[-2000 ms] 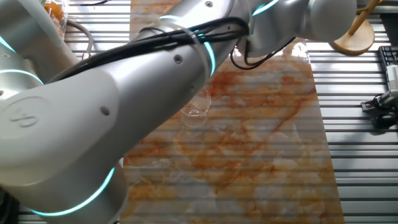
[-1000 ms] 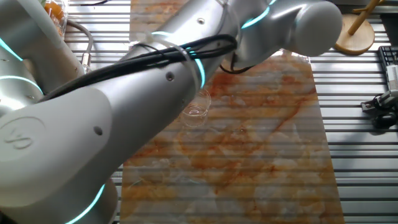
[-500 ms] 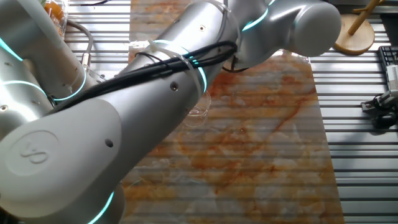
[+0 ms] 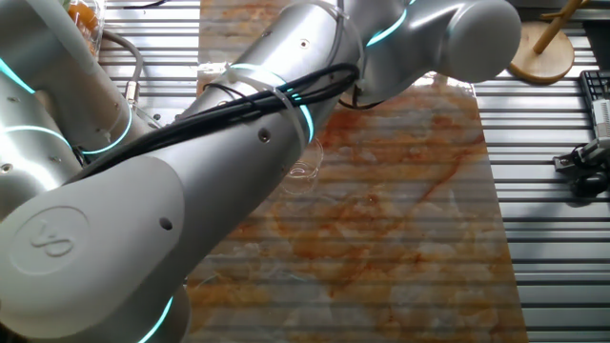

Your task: Pour out the test tube

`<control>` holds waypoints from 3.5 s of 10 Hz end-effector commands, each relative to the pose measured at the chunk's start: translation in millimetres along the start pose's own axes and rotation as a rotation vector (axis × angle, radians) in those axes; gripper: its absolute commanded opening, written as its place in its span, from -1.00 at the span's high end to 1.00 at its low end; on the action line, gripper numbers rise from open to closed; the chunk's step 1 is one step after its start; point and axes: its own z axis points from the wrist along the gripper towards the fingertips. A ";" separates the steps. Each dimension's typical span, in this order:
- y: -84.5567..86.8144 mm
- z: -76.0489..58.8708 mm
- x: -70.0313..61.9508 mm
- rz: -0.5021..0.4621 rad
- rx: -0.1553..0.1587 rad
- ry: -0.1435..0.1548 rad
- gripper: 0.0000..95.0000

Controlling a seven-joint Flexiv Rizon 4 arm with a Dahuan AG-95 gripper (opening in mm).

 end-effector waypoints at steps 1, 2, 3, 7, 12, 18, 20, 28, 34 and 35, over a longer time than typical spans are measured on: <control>-1.0 -0.1 -0.3 0.007 0.000 -0.001 0.20; -1.0 -0.1 -0.3 -0.001 -0.003 0.009 0.20; -1.0 -0.1 -0.3 -0.004 0.002 0.015 0.20; -1.0 -0.1 -0.3 0.031 0.066 0.048 0.20; -1.0 -0.1 -0.3 0.008 0.047 0.078 0.20; -5.7 3.3 3.2 0.016 0.048 0.092 0.20; -7.1 6.6 5.2 0.018 0.050 0.087 0.20; -7.7 23.4 3.1 0.009 0.026 0.044 0.20; -7.8 23.5 3.3 -0.014 0.006 0.018 0.20; -7.8 23.6 3.3 -0.015 0.005 0.019 0.60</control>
